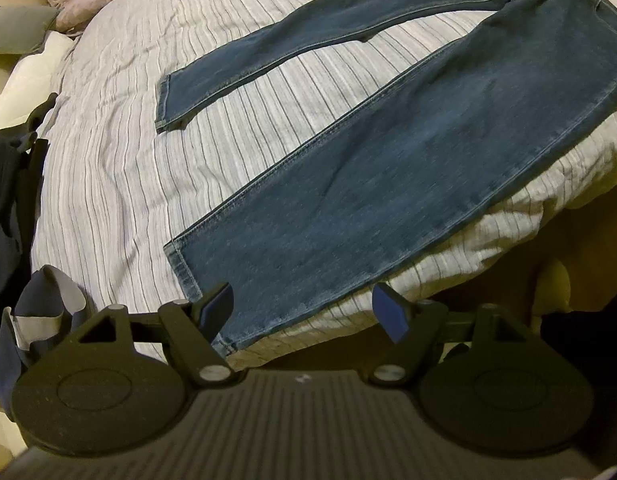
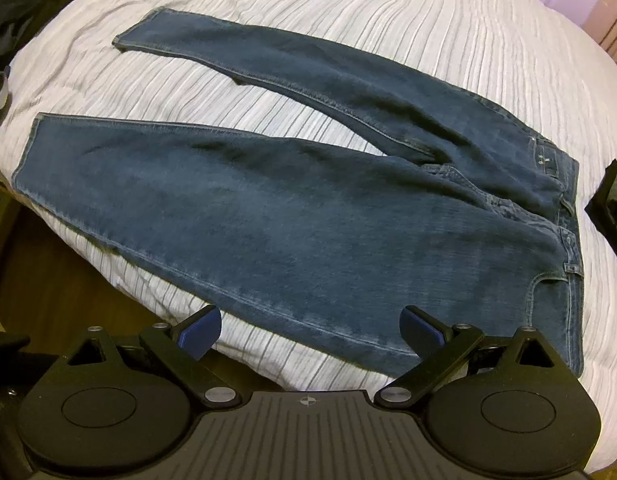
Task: Fold clothes
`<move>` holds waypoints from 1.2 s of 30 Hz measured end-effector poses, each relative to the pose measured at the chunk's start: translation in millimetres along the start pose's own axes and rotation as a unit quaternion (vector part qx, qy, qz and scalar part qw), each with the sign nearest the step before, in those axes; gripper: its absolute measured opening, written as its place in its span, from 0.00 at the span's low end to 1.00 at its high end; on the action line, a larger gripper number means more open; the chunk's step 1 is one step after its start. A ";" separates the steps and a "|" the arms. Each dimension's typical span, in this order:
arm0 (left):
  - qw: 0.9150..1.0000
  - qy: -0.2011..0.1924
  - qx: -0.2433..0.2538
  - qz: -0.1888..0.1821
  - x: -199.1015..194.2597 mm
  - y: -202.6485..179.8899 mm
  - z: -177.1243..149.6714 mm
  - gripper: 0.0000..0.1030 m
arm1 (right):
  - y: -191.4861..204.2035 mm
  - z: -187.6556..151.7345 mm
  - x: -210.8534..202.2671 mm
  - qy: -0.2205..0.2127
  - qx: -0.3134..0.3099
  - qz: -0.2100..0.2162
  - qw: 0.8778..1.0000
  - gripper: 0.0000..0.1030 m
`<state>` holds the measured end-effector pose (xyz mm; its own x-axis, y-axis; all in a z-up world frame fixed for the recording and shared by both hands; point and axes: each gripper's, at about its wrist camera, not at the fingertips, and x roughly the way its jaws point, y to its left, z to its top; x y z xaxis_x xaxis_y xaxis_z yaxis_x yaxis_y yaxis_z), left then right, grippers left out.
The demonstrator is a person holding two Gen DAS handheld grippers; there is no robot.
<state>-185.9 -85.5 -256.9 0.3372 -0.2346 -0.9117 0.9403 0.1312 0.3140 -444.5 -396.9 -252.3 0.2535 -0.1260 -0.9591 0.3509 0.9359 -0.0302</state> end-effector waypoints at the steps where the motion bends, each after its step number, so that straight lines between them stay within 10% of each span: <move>1: 1.000 0.000 0.002 0.000 1.2 0.2 -1.1 0.72 | 0.2 0.3 0.5 0.001 -0.001 -0.001 1.000 0.96; 13: 0.997 -0.013 0.081 0.017 30.9 -13.0 -10.0 0.67 | -35.0 -9.0 -3.5 -0.010 0.047 -0.039 0.998 0.96; 19: 0.974 -0.006 0.226 0.027 71.9 -46.3 -32.5 0.61 | -41.3 -12.7 -1.3 -0.024 0.034 -0.052 0.998 0.95; 24: 0.955 -0.008 0.292 0.053 105.1 -62.3 -50.3 0.44 | -43.4 -14.6 2.2 -0.035 0.019 -0.064 0.997 0.95; 27: 0.954 -0.006 0.290 0.071 121.7 -61.3 -51.2 0.38 | -48.3 -14.4 6.7 -0.031 0.017 -0.071 0.997 0.67; 33: 0.953 -0.017 0.295 0.063 119.5 -46.2 -46.8 0.06 | -56.9 -13.3 12.9 -0.023 0.020 -0.081 0.996 0.67; 36: 0.958 -0.035 0.280 0.051 99.0 -29.7 -35.5 0.05 | -58.6 -15.8 13.9 -0.022 0.019 -0.092 0.995 0.67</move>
<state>-182.1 -78.4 -365.8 0.4121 -0.3146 -0.8551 0.7731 -0.3759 0.5109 -475.9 -448.3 -268.3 0.2197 -0.3094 -0.9252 0.4288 0.8825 -0.1933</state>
